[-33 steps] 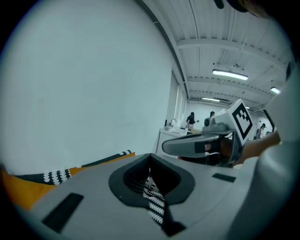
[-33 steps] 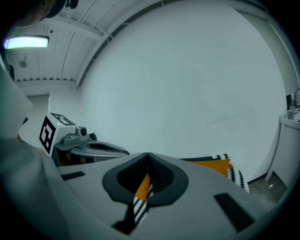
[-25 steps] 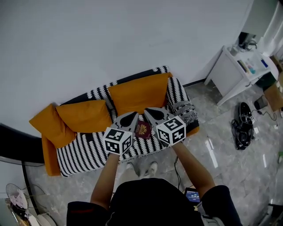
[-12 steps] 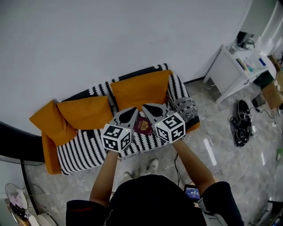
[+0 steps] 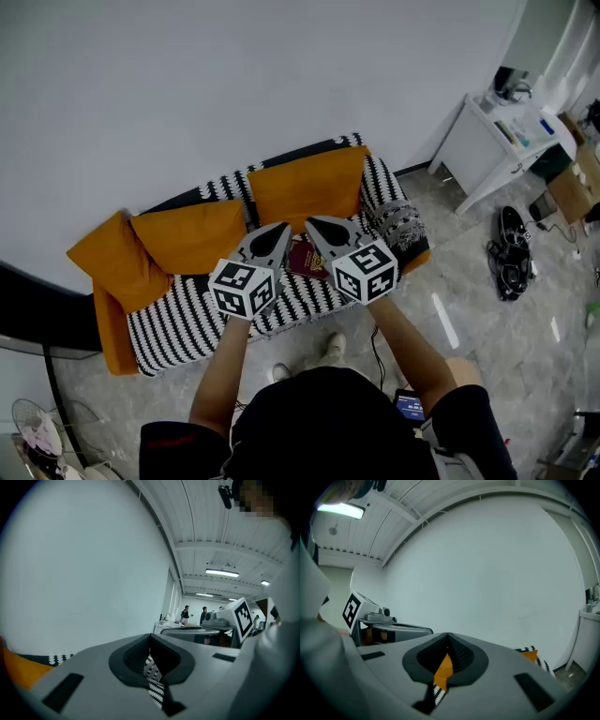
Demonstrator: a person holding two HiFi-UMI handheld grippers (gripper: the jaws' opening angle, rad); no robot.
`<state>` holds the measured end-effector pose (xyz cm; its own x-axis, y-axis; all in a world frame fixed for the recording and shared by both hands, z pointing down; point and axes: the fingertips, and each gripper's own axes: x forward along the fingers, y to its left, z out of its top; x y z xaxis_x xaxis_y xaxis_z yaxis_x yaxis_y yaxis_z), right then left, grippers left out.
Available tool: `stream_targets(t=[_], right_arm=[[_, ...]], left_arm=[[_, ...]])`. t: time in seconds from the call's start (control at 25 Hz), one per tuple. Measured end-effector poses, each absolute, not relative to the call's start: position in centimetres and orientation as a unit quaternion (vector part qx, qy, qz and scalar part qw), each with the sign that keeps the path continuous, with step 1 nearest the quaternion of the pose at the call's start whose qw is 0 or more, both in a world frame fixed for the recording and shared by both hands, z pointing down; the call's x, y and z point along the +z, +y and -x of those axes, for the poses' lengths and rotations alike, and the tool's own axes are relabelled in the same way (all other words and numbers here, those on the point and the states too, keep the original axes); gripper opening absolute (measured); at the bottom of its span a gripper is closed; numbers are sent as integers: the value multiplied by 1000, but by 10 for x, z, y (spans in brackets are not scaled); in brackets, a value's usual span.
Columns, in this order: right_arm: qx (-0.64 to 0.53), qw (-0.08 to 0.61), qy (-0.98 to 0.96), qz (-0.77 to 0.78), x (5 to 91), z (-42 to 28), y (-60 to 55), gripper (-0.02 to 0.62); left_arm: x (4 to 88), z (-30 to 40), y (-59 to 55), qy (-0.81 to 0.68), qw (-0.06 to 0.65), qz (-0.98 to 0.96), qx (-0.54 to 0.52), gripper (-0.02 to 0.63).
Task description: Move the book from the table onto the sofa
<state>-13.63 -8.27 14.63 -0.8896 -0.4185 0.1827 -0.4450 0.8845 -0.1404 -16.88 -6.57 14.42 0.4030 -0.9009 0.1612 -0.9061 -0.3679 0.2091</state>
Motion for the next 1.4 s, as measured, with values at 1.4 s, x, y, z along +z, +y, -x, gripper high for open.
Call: stream_targets(t=[1.4], right_arm=[[41,69,-953,-293,122,163,81,15]], left_arm=[[119,210,91,-534,72,-842,-26,17]])
